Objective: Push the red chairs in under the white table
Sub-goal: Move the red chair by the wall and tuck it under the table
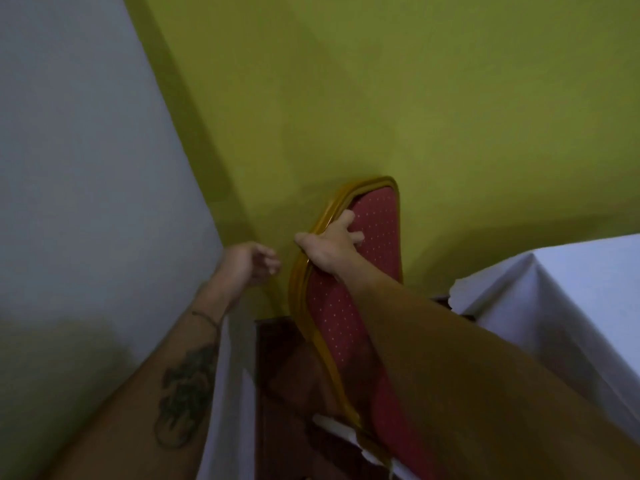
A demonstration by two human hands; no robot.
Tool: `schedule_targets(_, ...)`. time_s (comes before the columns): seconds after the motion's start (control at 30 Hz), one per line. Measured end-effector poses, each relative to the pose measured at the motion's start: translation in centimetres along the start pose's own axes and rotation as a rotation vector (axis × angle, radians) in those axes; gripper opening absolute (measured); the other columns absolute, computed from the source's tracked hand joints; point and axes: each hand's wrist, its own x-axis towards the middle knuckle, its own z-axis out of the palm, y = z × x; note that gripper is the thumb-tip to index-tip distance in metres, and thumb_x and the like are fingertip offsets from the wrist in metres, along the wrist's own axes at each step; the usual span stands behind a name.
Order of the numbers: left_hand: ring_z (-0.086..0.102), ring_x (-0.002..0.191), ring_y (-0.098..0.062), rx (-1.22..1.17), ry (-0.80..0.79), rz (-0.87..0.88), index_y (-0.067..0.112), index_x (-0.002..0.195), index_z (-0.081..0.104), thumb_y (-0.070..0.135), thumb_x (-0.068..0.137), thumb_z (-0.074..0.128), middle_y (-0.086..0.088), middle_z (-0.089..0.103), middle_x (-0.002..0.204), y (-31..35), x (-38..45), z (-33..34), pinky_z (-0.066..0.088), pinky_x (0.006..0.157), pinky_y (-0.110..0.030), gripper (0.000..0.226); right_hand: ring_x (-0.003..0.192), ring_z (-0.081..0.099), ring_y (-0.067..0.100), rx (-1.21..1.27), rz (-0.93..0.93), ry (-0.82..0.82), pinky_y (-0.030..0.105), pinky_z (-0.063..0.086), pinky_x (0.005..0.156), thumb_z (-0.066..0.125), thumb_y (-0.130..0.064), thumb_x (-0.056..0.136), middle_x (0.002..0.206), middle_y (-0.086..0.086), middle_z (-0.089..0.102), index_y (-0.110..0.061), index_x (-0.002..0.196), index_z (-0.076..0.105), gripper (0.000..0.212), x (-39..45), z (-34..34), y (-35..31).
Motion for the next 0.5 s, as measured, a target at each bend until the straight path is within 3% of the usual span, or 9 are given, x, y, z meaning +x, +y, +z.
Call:
schedule_targets(0.13, 0.053, 0.063, -0.012, 0.147, 0.005, 0.191, 0.014, 0.102, 0.057, 0.017, 0.102, 0.041, 0.000, 0.062, 0.074, 6.6, -1.2, 1.7, 0.034, 0.056, -0.025, 0.016, 0.135, 0.031, 0.052, -0.009, -0.024, -0.017, 0.053, 0.039, 0.104, 0.074, -0.046, 0.075, 0.145, 0.018, 0.021, -0.029, 0.138, 0.011, 0.090, -4.7, 0.3, 1.9)
schedule_targets(0.23, 0.058, 0.076, -0.021, 0.441, -0.079, 0.337, 0.014, 0.090, 0.062, 0.021, 0.095, 0.053, -0.006, 0.065, 0.086, 9.3, -1.6, 5.0, 0.039, 0.061, -0.029, 0.012, 0.134, 0.029, 0.053, -0.010, -0.050, -0.047, 0.056, 0.038, 0.105, 0.074, -0.042, 0.075, 0.142, 0.016, 0.021, -0.032, 0.138, 0.010, 0.090, -7.3, 0.8, 3.3)
schedule_targets(0.37, 0.058, 0.115, -0.031, 1.022, -0.189, 0.379, 0.002, 0.129, 0.061, 0.042, 0.093, 0.060, -0.018, 0.061, 0.125, 8.7, -3.7, 8.6, 0.049, 0.097, -0.040, 0.054, 0.138, 0.026, 0.052, -0.016, -0.048, -0.094, 0.057, 0.036, 0.108, 0.079, -0.039, 0.076, 0.147, 0.017, 0.018, -0.040, 0.150, -0.004, 0.111, -10.8, 0.9, 5.4)
schedule_targets(0.43, 0.057, 0.101, -0.028, 1.252, -0.203, 0.408, 0.002, 0.113, 0.065, 0.036, 0.093, 0.059, -0.015, 0.059, 0.106, 7.5, -4.5, 9.5, 0.050, 0.089, -0.039, 0.040, 0.141, 0.024, 0.051, -0.027, -0.050, -0.106, 0.057, 0.034, 0.111, 0.085, -0.041, 0.074, 0.151, 0.018, 0.016, -0.040, 0.155, -0.013, 0.127, -12.5, 0.9, 6.5)
schedule_targets(0.5, 0.051, 0.089, -0.025, 1.346, -0.182, 0.425, 0.011, 0.094, 0.057, 0.030, 0.094, 0.058, -0.008, 0.052, 0.095, 6.7, -5.6, 9.7, 0.047, 0.079, -0.038, 0.020, 0.146, 0.020, 0.050, -0.027, -0.055, -0.118, 0.057, 0.031, 0.115, 0.087, -0.046, 0.072, 0.158, 0.019, 0.011, -0.036, 0.157, -0.022, 0.139, -13.9, 0.7, 7.6)
